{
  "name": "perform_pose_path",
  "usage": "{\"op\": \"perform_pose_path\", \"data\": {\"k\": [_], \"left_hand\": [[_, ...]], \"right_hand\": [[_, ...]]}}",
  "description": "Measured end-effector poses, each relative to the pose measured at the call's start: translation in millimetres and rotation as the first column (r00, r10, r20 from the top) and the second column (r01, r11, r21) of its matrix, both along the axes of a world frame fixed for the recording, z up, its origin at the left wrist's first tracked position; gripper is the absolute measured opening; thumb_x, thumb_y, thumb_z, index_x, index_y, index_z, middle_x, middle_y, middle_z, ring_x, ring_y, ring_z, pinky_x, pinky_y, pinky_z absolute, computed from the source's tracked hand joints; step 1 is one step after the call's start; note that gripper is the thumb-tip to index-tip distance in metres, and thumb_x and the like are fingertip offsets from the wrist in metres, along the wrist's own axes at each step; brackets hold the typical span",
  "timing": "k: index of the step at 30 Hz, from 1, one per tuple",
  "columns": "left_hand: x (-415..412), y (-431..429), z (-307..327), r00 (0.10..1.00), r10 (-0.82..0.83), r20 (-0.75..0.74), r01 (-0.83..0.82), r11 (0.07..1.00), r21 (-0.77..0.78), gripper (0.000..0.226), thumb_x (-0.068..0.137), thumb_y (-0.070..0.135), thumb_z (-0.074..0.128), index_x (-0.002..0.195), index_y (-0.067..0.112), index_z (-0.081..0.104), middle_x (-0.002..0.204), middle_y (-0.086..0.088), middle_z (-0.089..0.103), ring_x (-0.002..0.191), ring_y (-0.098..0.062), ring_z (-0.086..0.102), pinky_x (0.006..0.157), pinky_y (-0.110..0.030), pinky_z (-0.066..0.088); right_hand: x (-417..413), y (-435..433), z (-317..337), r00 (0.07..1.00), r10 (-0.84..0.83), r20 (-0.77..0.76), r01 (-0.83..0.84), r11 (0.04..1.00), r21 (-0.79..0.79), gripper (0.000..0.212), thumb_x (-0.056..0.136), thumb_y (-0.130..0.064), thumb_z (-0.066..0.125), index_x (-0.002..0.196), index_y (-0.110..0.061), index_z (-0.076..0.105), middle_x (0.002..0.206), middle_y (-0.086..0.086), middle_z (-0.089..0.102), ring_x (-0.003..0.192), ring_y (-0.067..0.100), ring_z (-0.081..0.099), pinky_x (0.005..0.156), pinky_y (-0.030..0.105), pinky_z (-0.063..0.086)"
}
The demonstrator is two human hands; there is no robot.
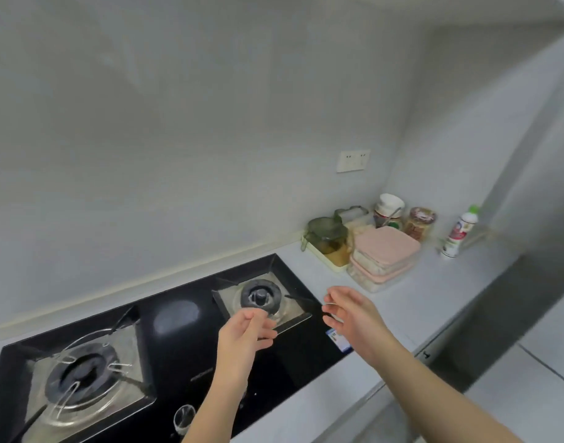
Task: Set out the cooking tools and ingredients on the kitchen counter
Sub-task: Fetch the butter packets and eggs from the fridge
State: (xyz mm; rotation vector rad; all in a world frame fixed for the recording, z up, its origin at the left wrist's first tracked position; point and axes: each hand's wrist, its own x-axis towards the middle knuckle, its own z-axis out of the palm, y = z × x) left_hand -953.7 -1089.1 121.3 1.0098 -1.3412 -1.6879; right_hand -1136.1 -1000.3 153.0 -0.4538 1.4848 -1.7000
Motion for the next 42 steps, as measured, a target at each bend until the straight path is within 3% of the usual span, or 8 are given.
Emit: {"op": "perform_pose_path", "data": {"k": [7, 13, 21, 24, 27, 30, 34, 42], "left_hand": [[-144.7, -17.4, 5.9, 0.977, -0.21, -0.021, 0.21, 0.978, 0.007, 0.012, 0.094, 0.012, 0.058, 0.09, 0.004, 0.066, 0.077, -0.009, 0.073, 0.074, -0.025, 0.07, 0.071, -0.034, 0.059], [-262.1, 34.5, 2.7, 0.902, -0.432, 0.001, 0.432, 0.901, -0.021, 0.01, 0.093, 0.009, 0.059, 0.088, 0.006, 0.066, 0.079, -0.012, 0.072, 0.073, -0.026, 0.07, 0.066, -0.032, 0.058], [-368.1, 150.7, 8.9, 0.827, -0.56, -0.051, 0.557, 0.828, -0.061, 0.011, 0.091, 0.007, 0.059, 0.087, 0.0, 0.067, 0.075, -0.007, 0.071, 0.069, -0.014, 0.067, 0.07, -0.034, 0.056], [-411.3, 178.3, 15.8, 0.791, -0.611, -0.031, 0.605, 0.789, -0.101, 0.01, 0.09, 0.01, 0.061, 0.086, 0.007, 0.069, 0.077, -0.001, 0.072, 0.076, -0.011, 0.068, 0.07, -0.029, 0.057], [-459.8, 189.4, 24.7, 0.765, -0.643, 0.006, 0.636, 0.756, -0.155, 0.008, 0.089, 0.015, 0.064, 0.085, 0.016, 0.071, 0.084, 0.001, 0.073, 0.085, -0.015, 0.066, 0.073, -0.031, 0.056], [-504.0, 195.4, 31.7, 0.759, -0.65, 0.037, 0.638, 0.731, -0.243, 0.008, 0.088, 0.016, 0.064, 0.089, 0.021, 0.07, 0.089, 0.006, 0.07, 0.088, -0.012, 0.063, 0.078, -0.03, 0.054], [-553.7, 210.9, 42.8, 0.716, -0.693, 0.079, 0.674, 0.658, -0.334, 0.013, 0.091, 0.02, 0.062, 0.103, 0.023, 0.064, 0.101, 0.011, 0.066, 0.093, 0.002, 0.059, 0.071, -0.003, 0.043], [-629.7, 239.2, 77.7, 0.604, -0.797, 0.011, 0.74, 0.555, -0.379, 0.023, 0.094, 0.023, 0.058, 0.116, 0.019, 0.06, 0.104, 0.011, 0.065, 0.094, 0.002, 0.06, 0.082, -0.012, 0.048]], "right_hand": [[-129.1, 30.5, 27.5, 0.93, -0.205, -0.306, 0.241, 0.967, 0.087, 0.009, 0.093, -0.012, 0.06, 0.092, -0.006, 0.067, 0.084, 0.007, 0.067, 0.077, 0.019, 0.064, 0.068, 0.029, 0.053], [-231.2, 117.6, 57.7, 0.704, -0.228, -0.673, 0.464, 0.864, 0.192, 0.009, 0.091, -0.01, 0.062, 0.089, -0.005, 0.068, 0.077, 0.0, 0.067, 0.069, 0.009, 0.06, 0.064, 0.015, 0.047], [-323.9, 226.8, 107.2, 0.249, 0.277, -0.928, 0.612, 0.698, 0.372, 0.01, 0.09, -0.017, 0.058, 0.089, -0.017, 0.068, 0.088, -0.001, 0.065, 0.086, 0.019, 0.061, 0.078, 0.029, 0.045], [-356.2, 243.8, 127.4, -0.087, 0.529, -0.844, 0.654, 0.67, 0.352, 0.013, 0.092, -0.02, 0.054, 0.092, -0.018, 0.067, 0.094, 0.001, 0.065, 0.097, 0.025, 0.06, 0.095, 0.036, 0.037], [-387.9, 246.2, 150.8, -0.238, 0.691, -0.683, 0.732, 0.589, 0.342, 0.019, 0.094, -0.018, 0.048, 0.1, -0.018, 0.066, 0.101, 0.001, 0.063, 0.106, 0.025, 0.056, 0.113, 0.048, 0.015], [-413.6, 243.1, 166.8, -0.245, 0.825, -0.509, 0.818, 0.457, 0.348, 0.023, 0.094, -0.016, 0.047, 0.11, -0.021, 0.062, 0.108, 0.0, 0.057, 0.113, 0.022, 0.052, 0.115, 0.059, -0.002], [-436.9, 245.8, 183.7, -0.194, 0.923, -0.331, 0.899, 0.303, 0.316, 0.023, 0.092, -0.016, 0.048, 0.11, -0.02, 0.062, 0.106, 0.001, 0.055, 0.113, 0.024, 0.05, 0.107, 0.068, -0.011], [-477.1, 242.4, 218.7, -0.236, 0.964, -0.124, 0.949, 0.256, 0.184, 0.033, 0.096, -0.027, 0.038, 0.096, -0.019, 0.07, 0.084, -0.003, 0.056, 0.1, 0.027, 0.048, 0.104, 0.07, -0.019]]}}
